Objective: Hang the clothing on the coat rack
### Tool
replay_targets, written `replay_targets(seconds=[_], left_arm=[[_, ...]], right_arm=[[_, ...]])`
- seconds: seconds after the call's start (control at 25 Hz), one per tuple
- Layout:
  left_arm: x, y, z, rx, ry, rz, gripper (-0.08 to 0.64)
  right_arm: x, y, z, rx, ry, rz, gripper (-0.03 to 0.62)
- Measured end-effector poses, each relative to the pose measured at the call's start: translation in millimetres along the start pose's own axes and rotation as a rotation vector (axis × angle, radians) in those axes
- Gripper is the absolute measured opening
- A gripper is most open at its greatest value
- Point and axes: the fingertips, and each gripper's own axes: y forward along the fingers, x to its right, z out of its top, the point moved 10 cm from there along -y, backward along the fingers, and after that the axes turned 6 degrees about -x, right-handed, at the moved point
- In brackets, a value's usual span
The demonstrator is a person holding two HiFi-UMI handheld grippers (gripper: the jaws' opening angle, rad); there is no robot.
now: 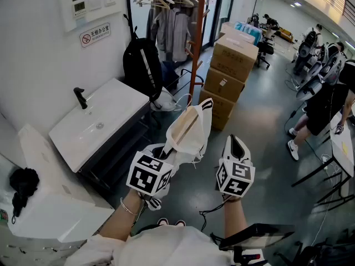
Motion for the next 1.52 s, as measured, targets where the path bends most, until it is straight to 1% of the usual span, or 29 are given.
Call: replay_targets(seconds=[0.16,0.24,0.32,0.56,0.68,0.84,1.0,1.2,1.52], left_arm=[[-5.7,-3.7,-0.7,0.009,-0.009,-0.006,0.017],[-10.6,-7.3,-2.0,0.009,-0.008,-0.010,0.017],[-17.1,-10.6,-3.2,0.010,-0.009,-0.013,0.016],[-40.1,-14.8,-5.9,-0.002,-0.018,-0.020,0.016],[-41.4,-12.1,-8.1,-0.014,-0.009,-0.032,0.017],[-39.7,-3.9,-13.8,-0.025,0.000,-0.045,0.016],[-43.9,3.1,-11.2,-0.035,0.019,-0.050,0.017],[-48.2,15.6,-1.5,-0.036,0.015,-0.047,0.017],[-53.0,53.4,23.3,-0.045,0.004,-0.037,0.017]], right_arm=[[-10.2,2.0,1.1,-0.011,-0.010,0.018,0.021],[-17.8,3.6,1.2,-0.021,0.007,0.051,0.021],[-25.2,5.6,1.2,-0.016,0.033,0.066,0.021],[-46.4,11.4,0.5,-0.022,0.037,0.028,0.022],[-50.2,9.9,-4.5,-0.024,0.041,0.012,0.022],[-48.6,11.9,-15.9,-0.047,0.073,-0.007,0.021],[-45.5,21.0,-15.9,-0.040,0.092,-0.018,0.021],[-37.5,38.3,-13.9,-0.039,0.084,-0.011,0.021],[-12.5,84.3,-4.4,-0.040,0.075,0.020,0.023]])
